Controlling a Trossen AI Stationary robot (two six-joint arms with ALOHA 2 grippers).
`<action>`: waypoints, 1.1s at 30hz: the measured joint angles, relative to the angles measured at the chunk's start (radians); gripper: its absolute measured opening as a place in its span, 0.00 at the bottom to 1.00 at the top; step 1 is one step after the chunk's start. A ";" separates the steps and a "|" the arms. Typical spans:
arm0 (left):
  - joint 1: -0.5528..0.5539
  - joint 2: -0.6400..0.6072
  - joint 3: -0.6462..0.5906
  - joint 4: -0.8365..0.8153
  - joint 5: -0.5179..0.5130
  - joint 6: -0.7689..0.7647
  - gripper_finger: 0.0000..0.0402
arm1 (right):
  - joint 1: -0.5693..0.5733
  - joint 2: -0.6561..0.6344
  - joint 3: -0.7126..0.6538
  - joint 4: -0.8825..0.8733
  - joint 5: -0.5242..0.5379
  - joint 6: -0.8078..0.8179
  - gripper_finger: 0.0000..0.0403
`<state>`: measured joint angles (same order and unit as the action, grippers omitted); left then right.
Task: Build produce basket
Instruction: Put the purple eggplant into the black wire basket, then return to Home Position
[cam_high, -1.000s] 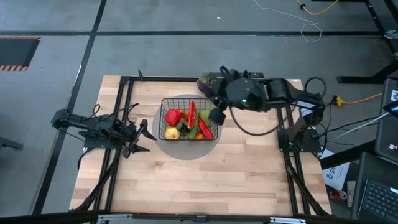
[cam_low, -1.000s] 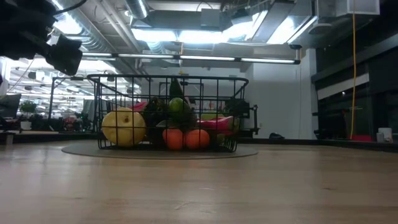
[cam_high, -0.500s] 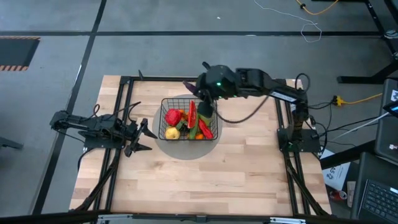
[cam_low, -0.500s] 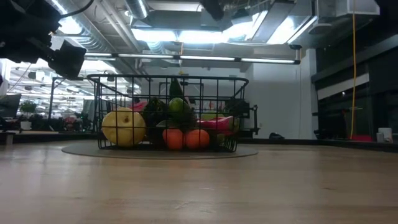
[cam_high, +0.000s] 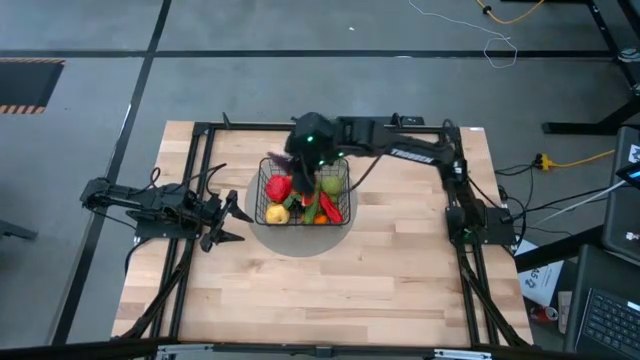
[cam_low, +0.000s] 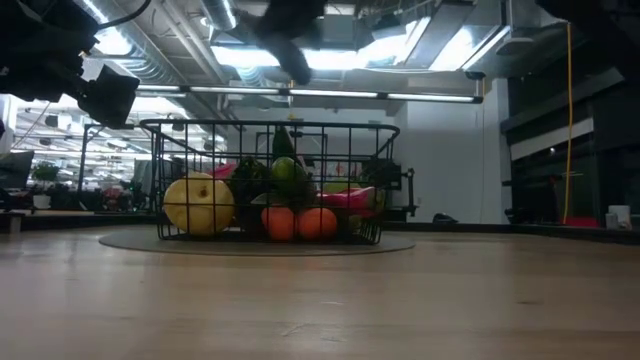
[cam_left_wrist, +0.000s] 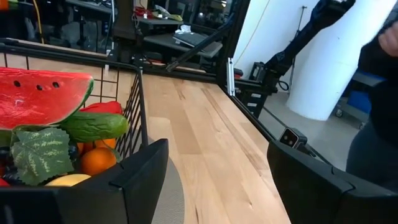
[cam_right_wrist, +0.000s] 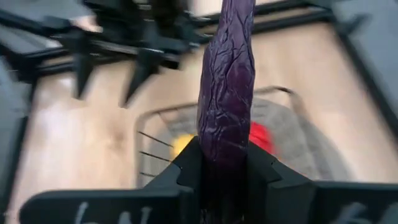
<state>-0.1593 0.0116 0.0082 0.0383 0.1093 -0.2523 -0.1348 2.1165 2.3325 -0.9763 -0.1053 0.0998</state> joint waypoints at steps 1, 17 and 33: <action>0.000 0.000 0.000 0.000 0.000 0.000 0.67 | 0.006 0.014 0.000 0.026 -0.029 0.000 0.15; 0.000 0.000 0.000 0.000 -0.001 0.000 0.67 | 0.023 0.131 -0.001 0.168 -0.099 0.004 0.17; 0.000 0.000 0.000 0.000 -0.001 0.000 0.67 | 0.022 0.131 -0.001 0.131 0.021 0.129 0.33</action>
<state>-0.1593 0.0116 0.0078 0.0383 0.1085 -0.2523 -0.1127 2.2478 2.3318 -0.8454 -0.0841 0.2291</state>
